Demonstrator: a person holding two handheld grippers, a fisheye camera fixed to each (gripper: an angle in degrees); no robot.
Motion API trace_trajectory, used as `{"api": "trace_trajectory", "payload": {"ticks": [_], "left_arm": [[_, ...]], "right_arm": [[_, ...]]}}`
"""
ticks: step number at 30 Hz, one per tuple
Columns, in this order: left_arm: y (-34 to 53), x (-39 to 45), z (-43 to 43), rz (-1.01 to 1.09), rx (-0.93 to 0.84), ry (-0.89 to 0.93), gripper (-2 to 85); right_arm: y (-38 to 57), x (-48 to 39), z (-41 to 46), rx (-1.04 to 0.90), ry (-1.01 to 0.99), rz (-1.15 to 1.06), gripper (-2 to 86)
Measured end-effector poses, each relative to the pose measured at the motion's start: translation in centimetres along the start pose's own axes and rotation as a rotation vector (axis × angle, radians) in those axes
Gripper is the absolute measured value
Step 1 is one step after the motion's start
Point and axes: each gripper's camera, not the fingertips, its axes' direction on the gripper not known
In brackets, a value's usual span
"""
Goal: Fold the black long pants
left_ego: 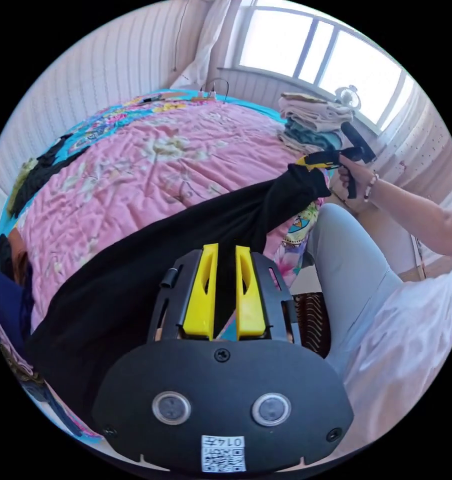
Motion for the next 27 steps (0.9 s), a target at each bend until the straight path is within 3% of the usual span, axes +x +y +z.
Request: {"api": "trace_trajectory", "payload": {"ticks": [3,7,10,13,18,21,27], "left_arm": [[-2.4,1.5,2.8,0.005,-0.133,0.052,4.1],[-3.7,3.4,2.0,0.135,-0.127,0.037,1.3],[-4.9,3.0,0.5,0.101,-0.136,0.11,0.8],[-6.2,2.0,-1.9,0.036,-0.078,0.147,1.2],[-10.4,-0.7,-5.1,0.013,-0.014,-0.089,5.1],[-13.3,-2.5,-4.6,-0.004,-0.052,-0.205,6.1],[-18.3,-4.0,-1.5,-0.069,-0.127,-0.187,8.1]], "right_arm": [[1.3,1.9,-1.0,0.003,-0.089,-0.064,2.0],[5.2,4.1,-3.9,-0.032,-0.128,-0.187,1.2],[8.5,6.7,-4.5,-0.138,-0.042,-0.191,1.2],[10.3,8.8,-5.6,-0.097,0.054,-0.116,1.9],[7.8,8.5,-5.8,0.052,0.025,-0.088,11.2],[4.8,5.7,-2.6,-0.048,0.074,-0.198,11.7],[0.8,3.4,5.7,-0.301,0.247,-0.298,9.5]]}}
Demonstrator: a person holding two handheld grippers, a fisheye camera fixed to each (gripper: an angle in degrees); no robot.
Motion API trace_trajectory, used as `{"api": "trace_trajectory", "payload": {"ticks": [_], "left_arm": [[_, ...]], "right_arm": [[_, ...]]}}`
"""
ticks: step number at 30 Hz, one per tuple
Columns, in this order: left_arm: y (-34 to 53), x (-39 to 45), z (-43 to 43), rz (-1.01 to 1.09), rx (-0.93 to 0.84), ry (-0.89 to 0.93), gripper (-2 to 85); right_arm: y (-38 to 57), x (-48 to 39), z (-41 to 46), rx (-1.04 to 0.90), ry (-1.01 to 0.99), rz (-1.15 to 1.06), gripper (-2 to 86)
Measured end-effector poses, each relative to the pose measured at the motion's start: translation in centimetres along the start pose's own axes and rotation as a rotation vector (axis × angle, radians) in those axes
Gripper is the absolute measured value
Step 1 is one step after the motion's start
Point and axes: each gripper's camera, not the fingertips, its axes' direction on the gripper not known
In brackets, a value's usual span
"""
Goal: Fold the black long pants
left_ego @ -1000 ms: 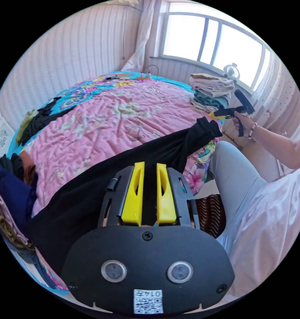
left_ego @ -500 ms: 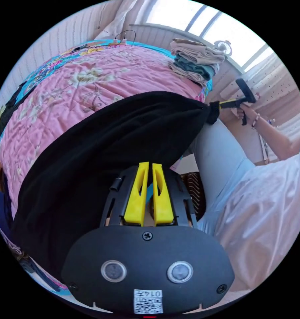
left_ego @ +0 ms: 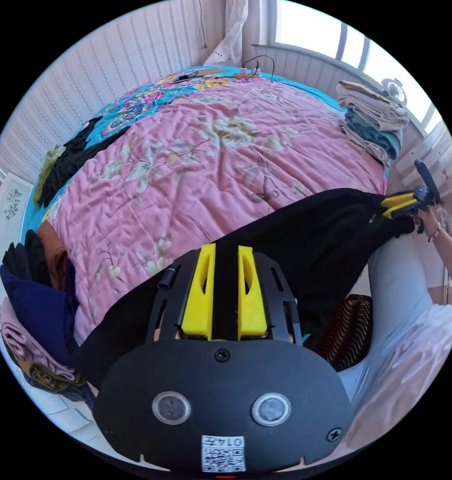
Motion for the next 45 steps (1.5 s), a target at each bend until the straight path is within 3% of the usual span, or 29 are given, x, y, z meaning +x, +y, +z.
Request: {"api": "trace_trajectory", "payload": {"ticks": [2,5,8,13,17,24,28,32,39,43,45], "left_arm": [[-1.0,0.8,1.8,0.008,-0.084,-0.009,8.5],[-2.0,1.9,2.1,0.03,-0.071,-0.052,7.5],[-3.0,2.9,0.8,0.086,-0.049,-0.063,0.3],[-4.8,3.1,-2.3,0.105,0.038,-0.072,-0.8],[-7.7,1.9,-4.4,0.067,0.104,-0.093,-0.7],[-10.9,-0.8,-1.4,-0.149,-0.011,-0.041,4.3],[-9.7,1.1,-3.9,-0.044,0.081,-0.033,5.2],[-6.5,6.4,-5.3,0.15,0.055,0.043,5.5],[-2.9,14.3,-1.3,0.242,-0.058,0.037,8.4],[-3.2,14.7,-0.5,0.206,-0.063,0.027,7.1],[-3.4,14.5,-1.3,0.165,-0.061,0.06,0.8]], "right_arm": [[-1.0,0.5,0.2,-0.014,0.002,0.018,6.1],[-1.7,1.3,-1.3,0.002,-0.023,-0.006,2.1],[-2.7,2.1,-4.4,0.032,-0.02,-0.054,1.2],[-7.3,4.0,-9.6,0.062,-0.029,-0.154,0.8],[-15.5,5.9,-12.1,-0.022,-0.05,-0.222,1.3],[-25.4,10.1,-9.9,-0.055,0.028,-0.048,7.0],[-23.3,10.3,-8.6,0.0,0.022,-0.04,10.2],[-16.9,9.1,-6.2,0.048,-0.17,-0.075,11.7],[-5.4,6.1,-0.2,-0.097,-0.168,-0.006,15.5],[-3.3,6.8,2.1,-0.111,-0.114,0.048,7.0],[-3.0,7.2,1.2,-0.049,-0.139,0.046,3.0]]}}
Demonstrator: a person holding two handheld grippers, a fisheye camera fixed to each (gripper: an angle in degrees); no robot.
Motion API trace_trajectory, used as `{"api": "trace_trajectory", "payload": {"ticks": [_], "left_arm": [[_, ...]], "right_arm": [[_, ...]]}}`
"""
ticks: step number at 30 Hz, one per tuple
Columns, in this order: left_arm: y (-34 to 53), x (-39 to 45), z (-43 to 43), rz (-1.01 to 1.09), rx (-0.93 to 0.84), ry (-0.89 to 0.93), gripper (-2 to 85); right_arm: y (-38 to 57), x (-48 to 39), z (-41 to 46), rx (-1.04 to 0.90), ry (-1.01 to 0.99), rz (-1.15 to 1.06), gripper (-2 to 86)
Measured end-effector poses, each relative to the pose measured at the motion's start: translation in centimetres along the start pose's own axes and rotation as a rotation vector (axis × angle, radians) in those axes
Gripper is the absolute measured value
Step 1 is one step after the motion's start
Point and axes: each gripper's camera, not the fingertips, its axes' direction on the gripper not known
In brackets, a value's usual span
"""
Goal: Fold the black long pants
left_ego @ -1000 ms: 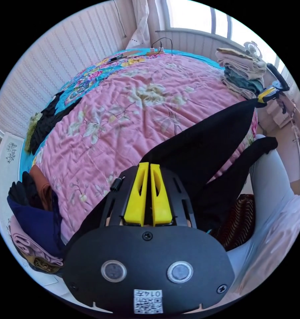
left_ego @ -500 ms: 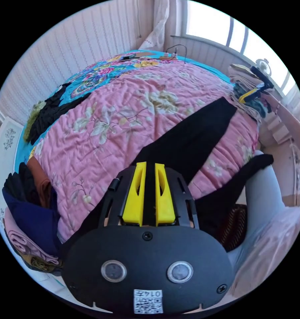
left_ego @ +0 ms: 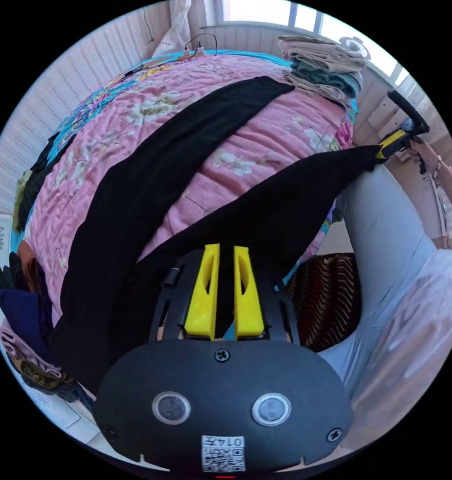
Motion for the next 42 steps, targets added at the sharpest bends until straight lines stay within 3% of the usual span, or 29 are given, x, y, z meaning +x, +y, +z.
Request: {"api": "trace_trajectory", "payload": {"ticks": [8,12,19,24,26,31,34,42], "left_arm": [[-0.6,-1.3,-2.8,-0.14,0.136,-0.02,0.6],[-0.9,-2.0,-1.5,-0.233,0.068,-0.062,5.3],[0.4,0.4,-1.8,-0.142,0.093,-0.03,6.2],[0.6,3.4,1.9,-0.04,0.014,0.003,7.3],[0.8,4.1,3.6,-0.015,-0.032,-0.021,7.3],[2.2,4.6,4.8,0.018,-0.022,-0.068,4.9],[3.4,4.3,5.0,0.037,-0.012,-0.057,0.4],[9.1,2.9,2.4,0.022,0.16,-0.03,-1.0]], "right_arm": [[-5.1,2.4,-6.0,0.105,0.059,-0.069,4.3],[-6.3,4.7,-5.0,0.2,0.11,0.044,8.6],[-3.7,7.8,1.7,0.244,0.009,0.179,10.6],[-1.6,8.5,2.9,0.511,-0.137,0.251,8.1],[-2.3,8.9,3.5,0.535,-0.169,0.271,8.7],[-5.3,11.2,6.6,0.476,-0.292,0.321,9.5],[-5.5,11.9,7.1,0.442,-0.213,0.352,2.8],[-2.2,9.9,2.4,0.717,-0.464,-0.042,0.3]]}}
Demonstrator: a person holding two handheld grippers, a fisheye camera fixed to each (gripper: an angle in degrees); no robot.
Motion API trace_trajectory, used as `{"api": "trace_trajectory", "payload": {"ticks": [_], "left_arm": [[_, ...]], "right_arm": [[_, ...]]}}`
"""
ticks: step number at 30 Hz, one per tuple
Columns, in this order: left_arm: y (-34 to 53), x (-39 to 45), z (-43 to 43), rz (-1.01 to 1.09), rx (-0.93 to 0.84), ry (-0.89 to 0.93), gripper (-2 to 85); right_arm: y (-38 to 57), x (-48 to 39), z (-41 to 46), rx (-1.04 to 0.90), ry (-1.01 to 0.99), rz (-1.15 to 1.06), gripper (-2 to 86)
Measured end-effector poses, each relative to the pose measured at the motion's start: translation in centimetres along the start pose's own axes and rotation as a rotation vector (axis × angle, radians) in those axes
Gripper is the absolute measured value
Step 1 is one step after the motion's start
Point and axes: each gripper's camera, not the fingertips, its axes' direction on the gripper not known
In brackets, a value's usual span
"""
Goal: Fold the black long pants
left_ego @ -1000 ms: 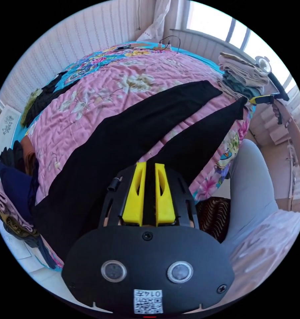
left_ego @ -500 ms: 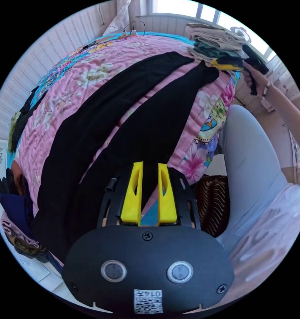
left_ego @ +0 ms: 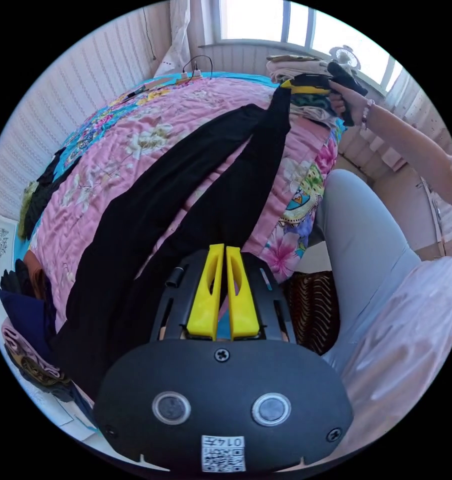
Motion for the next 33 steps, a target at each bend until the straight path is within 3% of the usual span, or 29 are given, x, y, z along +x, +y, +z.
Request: {"api": "trace_trajectory", "payload": {"ticks": [4,8,11,14,19,24,33], "left_arm": [[3.0,-0.4,-0.6,-0.013,0.054,0.028,-1.0],[6.5,-0.8,2.6,-0.07,0.043,0.093,-1.0],[8.8,-1.1,5.4,-0.092,-0.076,0.135,-0.8],[11.1,-1.4,5.5,-0.055,-0.052,0.088,-0.7],[15.6,-3.1,3.5,-0.092,0.048,0.093,0.5],[25.4,-8.7,1.1,-0.506,0.16,0.196,4.2],[49.8,-17.3,-3.3,-1.203,0.257,-0.119,8.2]], "right_arm": [[2.3,-1.2,-3.3,0.097,0.0,-0.067,0.2],[8.0,5.5,-2.9,-0.01,0.166,0.206,0.2],[12.2,9.5,-2.2,-0.06,0.207,0.402,0.2],[14.1,9.9,-2.9,0.026,0.175,0.436,0.4],[13.4,9.4,-2.5,0.009,0.21,0.405,1.5],[12.8,9.6,-0.7,-0.03,0.294,0.442,8.1],[11.4,8.4,-0.6,0.02,0.269,0.463,1.0]]}}
